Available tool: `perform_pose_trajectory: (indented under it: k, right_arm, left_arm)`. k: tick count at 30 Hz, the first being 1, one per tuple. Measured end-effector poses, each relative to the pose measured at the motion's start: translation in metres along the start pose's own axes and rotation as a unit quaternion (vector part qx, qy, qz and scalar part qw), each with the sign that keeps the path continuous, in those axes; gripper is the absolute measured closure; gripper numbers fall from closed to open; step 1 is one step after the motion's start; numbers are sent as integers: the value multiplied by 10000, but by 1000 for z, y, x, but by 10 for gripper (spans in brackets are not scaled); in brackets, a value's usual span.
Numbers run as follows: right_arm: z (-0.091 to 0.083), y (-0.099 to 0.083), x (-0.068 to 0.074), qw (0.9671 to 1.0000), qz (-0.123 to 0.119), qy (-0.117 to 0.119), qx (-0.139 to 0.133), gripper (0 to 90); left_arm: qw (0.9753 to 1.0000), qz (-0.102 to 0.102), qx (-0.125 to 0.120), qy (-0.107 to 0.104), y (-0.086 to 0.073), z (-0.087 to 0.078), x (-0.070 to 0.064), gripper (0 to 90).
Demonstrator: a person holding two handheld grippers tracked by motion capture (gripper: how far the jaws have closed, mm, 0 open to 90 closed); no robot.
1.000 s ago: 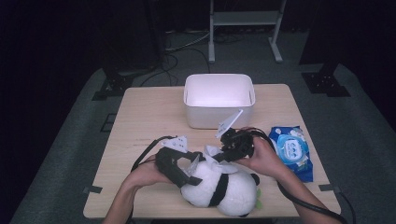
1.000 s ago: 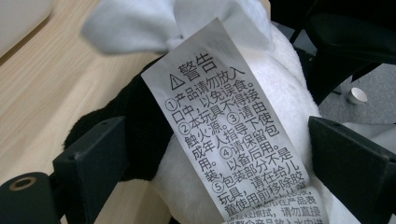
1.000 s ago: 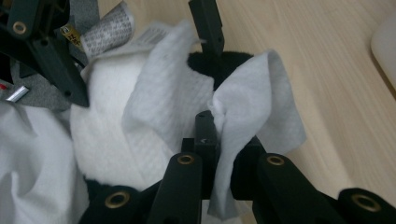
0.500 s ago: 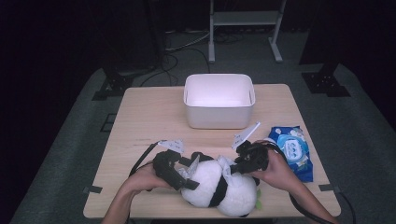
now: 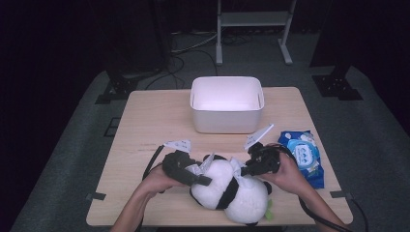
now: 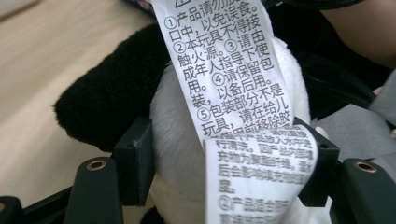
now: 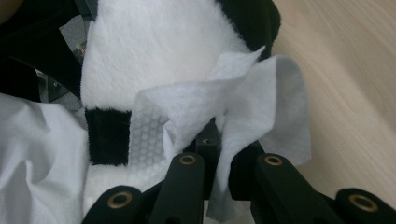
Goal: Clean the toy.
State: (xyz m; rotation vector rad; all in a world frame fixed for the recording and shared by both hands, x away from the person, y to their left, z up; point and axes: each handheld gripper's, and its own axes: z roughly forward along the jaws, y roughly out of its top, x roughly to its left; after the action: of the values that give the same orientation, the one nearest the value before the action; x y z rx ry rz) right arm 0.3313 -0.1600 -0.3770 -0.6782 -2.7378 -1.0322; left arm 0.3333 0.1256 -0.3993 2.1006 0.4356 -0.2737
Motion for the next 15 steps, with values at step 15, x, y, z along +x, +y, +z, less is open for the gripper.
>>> perform_pose_trajectory:
  k: [15]
  right_arm:
    - [9, 39, -25, 9997, 60, -136, 201, 863]
  left_arm:
    - [9953, 450, -175, 844, 8, -10, 14, 355]
